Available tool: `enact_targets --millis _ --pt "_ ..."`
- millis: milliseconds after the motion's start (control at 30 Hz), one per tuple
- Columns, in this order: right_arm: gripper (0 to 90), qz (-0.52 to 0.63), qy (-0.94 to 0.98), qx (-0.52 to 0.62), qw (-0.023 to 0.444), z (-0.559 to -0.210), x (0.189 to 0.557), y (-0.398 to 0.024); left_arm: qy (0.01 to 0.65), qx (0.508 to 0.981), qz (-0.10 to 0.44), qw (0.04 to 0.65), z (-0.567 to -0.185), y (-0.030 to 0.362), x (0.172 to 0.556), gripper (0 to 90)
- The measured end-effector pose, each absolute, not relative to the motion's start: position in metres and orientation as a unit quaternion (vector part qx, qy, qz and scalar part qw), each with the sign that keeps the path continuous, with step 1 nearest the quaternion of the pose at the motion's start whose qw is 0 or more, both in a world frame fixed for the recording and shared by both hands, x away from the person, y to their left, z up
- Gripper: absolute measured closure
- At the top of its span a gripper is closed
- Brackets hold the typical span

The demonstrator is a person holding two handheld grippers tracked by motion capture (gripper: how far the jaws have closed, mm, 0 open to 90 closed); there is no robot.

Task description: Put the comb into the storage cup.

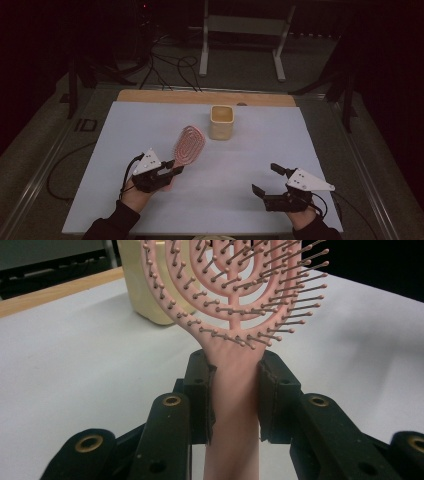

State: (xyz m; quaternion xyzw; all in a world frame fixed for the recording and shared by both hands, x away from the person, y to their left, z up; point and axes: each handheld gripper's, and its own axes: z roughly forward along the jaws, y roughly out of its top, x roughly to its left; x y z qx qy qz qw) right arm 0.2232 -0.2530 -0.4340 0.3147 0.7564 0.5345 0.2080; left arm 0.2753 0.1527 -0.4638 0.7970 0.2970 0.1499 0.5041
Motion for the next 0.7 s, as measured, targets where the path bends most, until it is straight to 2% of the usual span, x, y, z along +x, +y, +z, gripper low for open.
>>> enact_targets --millis 700 --pt "7.7 0.560 0.746 0.290 0.213 -0.383 0.241 -0.225 0.297 0.793 0.144 0.511 -0.462 0.156 0.275 71.3"
